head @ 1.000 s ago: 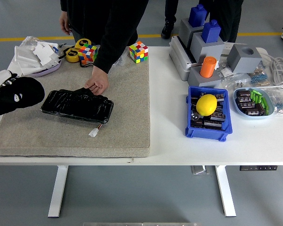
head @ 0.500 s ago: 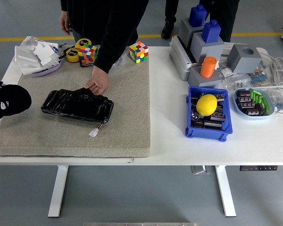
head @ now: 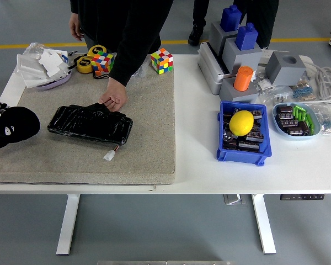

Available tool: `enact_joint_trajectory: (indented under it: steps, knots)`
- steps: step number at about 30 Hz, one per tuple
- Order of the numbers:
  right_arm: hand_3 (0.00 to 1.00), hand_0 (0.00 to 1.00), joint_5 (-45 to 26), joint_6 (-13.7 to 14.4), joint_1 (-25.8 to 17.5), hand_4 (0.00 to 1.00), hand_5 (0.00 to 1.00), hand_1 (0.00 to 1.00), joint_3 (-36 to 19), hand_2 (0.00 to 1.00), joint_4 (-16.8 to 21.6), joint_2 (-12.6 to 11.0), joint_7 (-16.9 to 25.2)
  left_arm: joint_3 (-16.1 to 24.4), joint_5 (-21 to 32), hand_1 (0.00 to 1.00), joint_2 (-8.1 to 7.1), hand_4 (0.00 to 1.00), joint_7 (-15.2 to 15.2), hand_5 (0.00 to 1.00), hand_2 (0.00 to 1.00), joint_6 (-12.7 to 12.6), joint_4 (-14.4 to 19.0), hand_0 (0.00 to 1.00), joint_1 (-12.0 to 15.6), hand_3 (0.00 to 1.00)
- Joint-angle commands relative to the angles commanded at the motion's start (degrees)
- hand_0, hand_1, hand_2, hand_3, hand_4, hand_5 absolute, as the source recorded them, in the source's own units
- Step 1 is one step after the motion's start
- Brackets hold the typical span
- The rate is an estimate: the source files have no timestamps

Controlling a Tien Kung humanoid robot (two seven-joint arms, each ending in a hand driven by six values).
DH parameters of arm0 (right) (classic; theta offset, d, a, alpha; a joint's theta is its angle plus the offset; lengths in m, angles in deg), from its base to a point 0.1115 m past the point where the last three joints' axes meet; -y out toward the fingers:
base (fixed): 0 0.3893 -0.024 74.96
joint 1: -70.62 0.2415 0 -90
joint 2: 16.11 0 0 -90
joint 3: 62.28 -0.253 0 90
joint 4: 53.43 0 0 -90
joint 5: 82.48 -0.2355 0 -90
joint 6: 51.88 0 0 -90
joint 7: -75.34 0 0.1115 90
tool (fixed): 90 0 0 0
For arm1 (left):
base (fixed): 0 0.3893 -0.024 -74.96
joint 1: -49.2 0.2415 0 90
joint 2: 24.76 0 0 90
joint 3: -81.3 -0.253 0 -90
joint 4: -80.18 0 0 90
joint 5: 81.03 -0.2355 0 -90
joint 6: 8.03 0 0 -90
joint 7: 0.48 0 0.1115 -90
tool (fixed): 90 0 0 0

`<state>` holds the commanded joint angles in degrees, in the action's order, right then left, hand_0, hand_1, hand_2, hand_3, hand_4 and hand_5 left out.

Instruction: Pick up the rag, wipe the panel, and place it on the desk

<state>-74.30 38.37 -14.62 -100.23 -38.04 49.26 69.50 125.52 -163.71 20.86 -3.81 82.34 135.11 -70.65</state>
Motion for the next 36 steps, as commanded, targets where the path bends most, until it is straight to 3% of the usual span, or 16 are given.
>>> enact_joint_trajectory:
  steps: [13,14,18,19,28,36]
  knots:
    - [0.588,0.723,0.05,0.05,-0.01,0.998,0.512,0.689,0.48,0.683,0.04,-0.08,-0.07,-0.26,-0.06,0.504,1.55,0.542,0.6,0.002,0.577,-0.4,-1.06,0.396,0.6,0.595]
    - [0.588,0.723,0.08,0.07,0.01,0.998,0.511,0.689,0.45,0.683,0.06,-0.07,-0.06,-0.2,-0.34,0.547,1.64,0.61,0.6,0.002,0.599,-0.38,-1.04,0.423,0.65,0.612]
    - [0.588,0.723,0.24,0.14,0.0,0.998,0.511,0.689,0.33,0.683,0.14,-0.04,-0.02,-0.58,-0.24,0.547,1.94,0.61,0.6,0.002,0.599,-0.22,-1.35,0.423,0.87,0.612]
    - [0.588,0.723,0.27,0.15,-0.05,0.998,0.511,0.689,0.27,0.683,0.17,-0.03,-0.01,-0.65,-0.18,0.548,2.0,0.717,0.6,0.061,0.597,-0.25,-1.46,0.447,0.91,0.609]
    - [0.588,0.723,0.14,0.1,-0.06,0.998,0.51,0.689,0.56,0.683,0.16,-0.12,-0.07,-1.45,-1.01,0.561,2.42,0.748,0.99,0.06,0.599,-0.96,-1.98,0.477,0.47,0.609]
    - [0.588,0.723,-0.07,0.03,-0.03,0.998,0.511,0.689,0.85,0.683,0.1,-0.11,-0.12,-1.29,-1.9,0.572,1.93,0.772,0.74,0.049,0.599,-0.71,-1.45,0.491,0.12,0.607]
